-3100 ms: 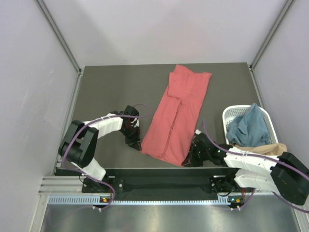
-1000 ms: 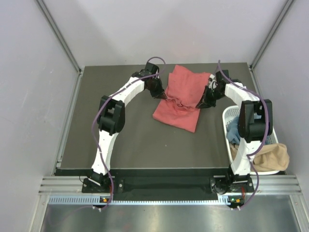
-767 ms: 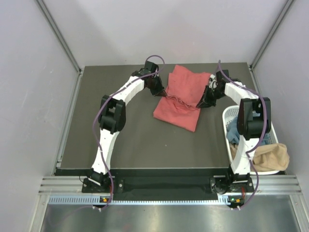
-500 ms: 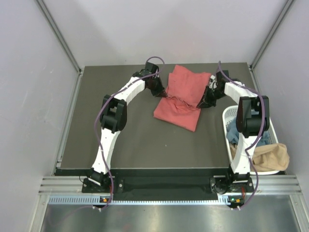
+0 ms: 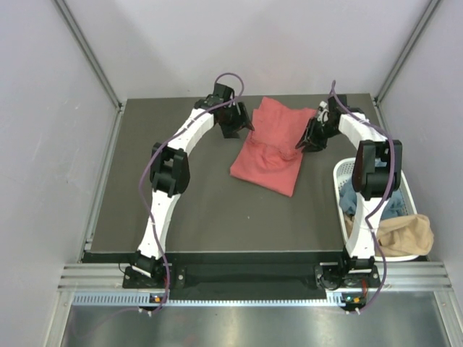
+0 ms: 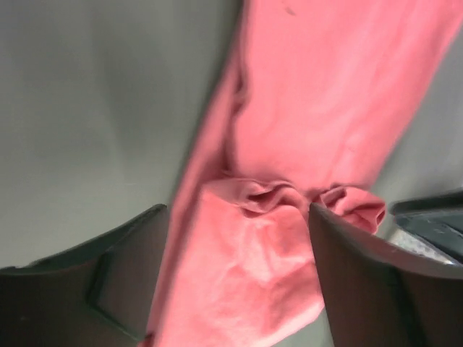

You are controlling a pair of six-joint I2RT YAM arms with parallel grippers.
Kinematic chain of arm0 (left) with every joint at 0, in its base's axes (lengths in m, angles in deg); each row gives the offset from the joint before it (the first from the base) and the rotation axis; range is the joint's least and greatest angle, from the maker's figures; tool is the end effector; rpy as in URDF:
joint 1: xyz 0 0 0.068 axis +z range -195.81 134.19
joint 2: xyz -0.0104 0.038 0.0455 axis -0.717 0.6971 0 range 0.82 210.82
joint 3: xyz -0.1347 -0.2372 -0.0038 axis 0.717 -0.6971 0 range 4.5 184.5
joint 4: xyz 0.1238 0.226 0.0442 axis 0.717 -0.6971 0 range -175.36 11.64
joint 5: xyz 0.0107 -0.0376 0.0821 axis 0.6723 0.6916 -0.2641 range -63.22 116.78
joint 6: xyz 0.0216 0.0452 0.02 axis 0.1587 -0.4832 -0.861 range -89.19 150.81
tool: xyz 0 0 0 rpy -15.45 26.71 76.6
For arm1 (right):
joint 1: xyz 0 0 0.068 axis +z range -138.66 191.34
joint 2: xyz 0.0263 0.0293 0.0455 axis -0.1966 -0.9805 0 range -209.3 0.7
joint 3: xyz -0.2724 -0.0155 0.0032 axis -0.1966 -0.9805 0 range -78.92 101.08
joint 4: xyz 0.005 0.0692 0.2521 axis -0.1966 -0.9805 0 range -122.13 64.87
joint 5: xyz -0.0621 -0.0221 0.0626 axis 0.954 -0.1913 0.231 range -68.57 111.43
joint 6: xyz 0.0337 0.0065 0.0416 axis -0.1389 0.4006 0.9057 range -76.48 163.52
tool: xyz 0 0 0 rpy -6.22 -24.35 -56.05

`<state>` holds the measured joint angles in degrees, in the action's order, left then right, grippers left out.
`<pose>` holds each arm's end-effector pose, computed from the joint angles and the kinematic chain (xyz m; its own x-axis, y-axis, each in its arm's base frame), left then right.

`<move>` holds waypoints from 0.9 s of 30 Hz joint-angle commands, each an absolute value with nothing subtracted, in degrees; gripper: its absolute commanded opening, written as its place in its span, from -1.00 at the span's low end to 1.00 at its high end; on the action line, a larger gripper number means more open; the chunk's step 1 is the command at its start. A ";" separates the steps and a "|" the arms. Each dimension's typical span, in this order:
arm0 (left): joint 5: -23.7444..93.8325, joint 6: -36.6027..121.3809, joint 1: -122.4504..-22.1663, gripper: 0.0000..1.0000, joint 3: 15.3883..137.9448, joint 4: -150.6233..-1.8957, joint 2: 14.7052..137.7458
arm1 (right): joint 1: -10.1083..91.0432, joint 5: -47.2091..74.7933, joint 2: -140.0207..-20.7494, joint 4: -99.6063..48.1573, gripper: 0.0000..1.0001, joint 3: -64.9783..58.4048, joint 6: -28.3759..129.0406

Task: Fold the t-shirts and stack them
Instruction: Fold the tshirt

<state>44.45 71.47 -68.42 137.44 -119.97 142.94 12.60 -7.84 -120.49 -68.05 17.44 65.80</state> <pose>0.5018 -0.2207 0.2121 -0.8967 -0.2989 -0.3265 -0.0536 0.8055 -0.5902 0.4436 0.0273 0.1938 -0.9337 0.3102 -0.1788 0.1618 0.8110 0.5623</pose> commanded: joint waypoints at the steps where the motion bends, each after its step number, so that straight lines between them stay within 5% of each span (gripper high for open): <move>1: 37.00 63.19 -67.08 0.70 140.55 -126.33 137.24 | 11.78 -3.72 -120.68 -73.10 -0.20 23.64 62.60; 7: 36.69 53.24 -66.99 0.75 123.23 -127.51 124.44 | 11.78 2.80 -111.31 -78.22 0.18 20.94 59.08; 11: 44.53 48.66 -67.08 0.69 107.09 -117.85 116.41 | 15.98 -2.55 -101.72 -71.55 0.35 2.71 59.69; 17: 46.99 46.19 -66.73 0.68 102.67 -116.33 115.25 | 21.35 -8.70 -91.60 -55.14 0.40 -20.08 67.41; 27: 49.54 47.51 -66.64 0.58 98.47 -113.79 117.19 | 25.84 -7.22 -88.43 -45.88 0.32 -29.87 71.47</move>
